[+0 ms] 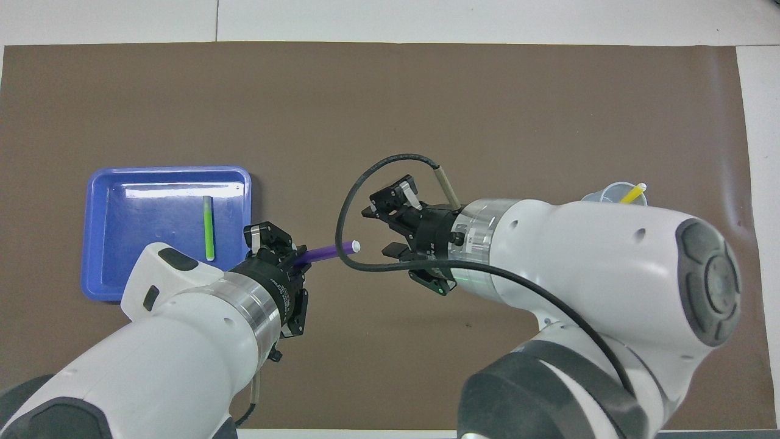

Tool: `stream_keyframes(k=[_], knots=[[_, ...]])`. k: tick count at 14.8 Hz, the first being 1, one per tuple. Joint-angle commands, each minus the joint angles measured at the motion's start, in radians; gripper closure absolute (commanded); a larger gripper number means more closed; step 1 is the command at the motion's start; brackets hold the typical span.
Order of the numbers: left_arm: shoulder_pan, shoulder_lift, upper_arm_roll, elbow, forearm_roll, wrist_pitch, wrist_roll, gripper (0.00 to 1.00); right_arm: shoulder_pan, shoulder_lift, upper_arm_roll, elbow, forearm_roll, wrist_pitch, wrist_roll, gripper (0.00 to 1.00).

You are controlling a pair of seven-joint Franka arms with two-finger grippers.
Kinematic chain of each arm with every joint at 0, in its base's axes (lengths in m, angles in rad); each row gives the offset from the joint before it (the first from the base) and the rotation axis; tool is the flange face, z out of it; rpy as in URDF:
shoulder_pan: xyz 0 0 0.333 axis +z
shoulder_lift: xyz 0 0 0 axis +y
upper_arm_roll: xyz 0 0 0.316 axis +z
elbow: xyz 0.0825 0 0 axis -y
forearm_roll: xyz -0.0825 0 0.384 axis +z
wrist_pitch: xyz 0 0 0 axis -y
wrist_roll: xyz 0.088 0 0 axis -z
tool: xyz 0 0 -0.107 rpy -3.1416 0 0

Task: Right arm passes pens to left for tray arrangement
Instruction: 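Carry the purple pen to the tray while the right gripper withdraws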

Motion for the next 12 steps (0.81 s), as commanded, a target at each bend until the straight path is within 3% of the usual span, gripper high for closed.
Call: stream_keyframes(k=[1, 5, 9, 12], knots=[[0.017, -0.013, 0.000, -0.005, 0.015, 0.002, 0.014, 1.00, -0.093, -0.005, 0.007, 0.004, -0.039, -0.084, -0.195, 0.00], [0.068, -0.003, 0.003, -0.008, 0.004, 0.001, 0.173, 1.00, -0.225, -0.012, 0.007, -0.011, -0.127, -0.171, -0.488, 0.00], [0.075, 0.069, 0.093, -0.006, -0.063, -0.065, 0.626, 1.00, -0.345, -0.006, 0.007, -0.026, -0.265, -0.231, -0.790, 0.00], [0.089, 0.083, 0.144, -0.006, -0.126, -0.171, 1.025, 1.00, -0.428, 0.014, 0.007, -0.039, -0.289, -0.233, -1.023, 0.00]])
